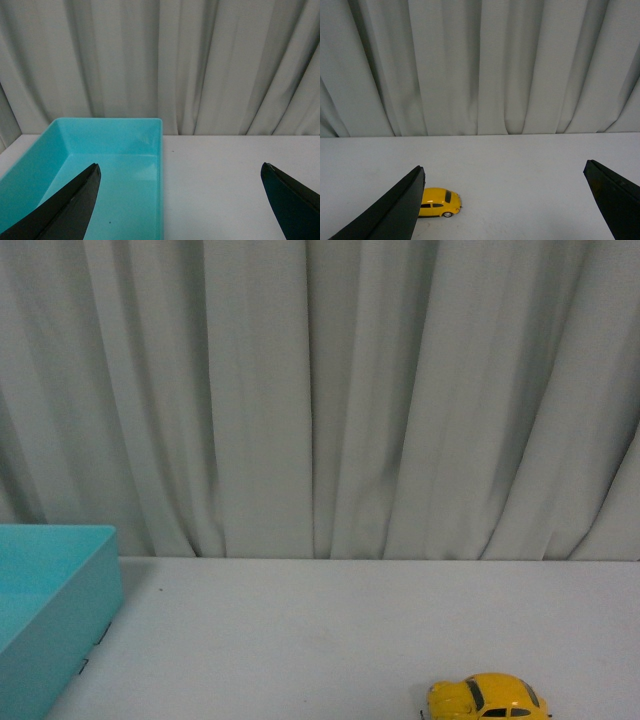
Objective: Wind up and store yellow beetle toy
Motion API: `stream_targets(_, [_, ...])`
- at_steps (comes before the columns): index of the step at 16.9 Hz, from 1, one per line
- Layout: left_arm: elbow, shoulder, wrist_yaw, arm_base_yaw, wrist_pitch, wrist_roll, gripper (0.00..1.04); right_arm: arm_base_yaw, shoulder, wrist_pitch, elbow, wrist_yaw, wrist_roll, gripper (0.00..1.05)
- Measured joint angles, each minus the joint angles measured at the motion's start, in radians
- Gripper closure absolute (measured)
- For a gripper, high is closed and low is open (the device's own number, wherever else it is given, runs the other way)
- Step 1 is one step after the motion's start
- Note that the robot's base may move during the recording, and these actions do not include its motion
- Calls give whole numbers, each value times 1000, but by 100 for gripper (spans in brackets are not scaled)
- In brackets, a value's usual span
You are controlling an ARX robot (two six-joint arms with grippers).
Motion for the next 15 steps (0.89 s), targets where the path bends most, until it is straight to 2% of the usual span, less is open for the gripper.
stream_targets(11, [0,0,0,0,0,0,7,0,1,-2,0,2,2,7])
stream_targets(12, [0,0,0,0,0,0,7,-14,51,-60,25,24,38,7])
stream_targets(14, [0,0,1,0,1,0,7,-206,351,159,74,-49,79,7])
stream_targets(15, [0,0,0,0,1,0,7,-362,608,389,140,-120,91,7])
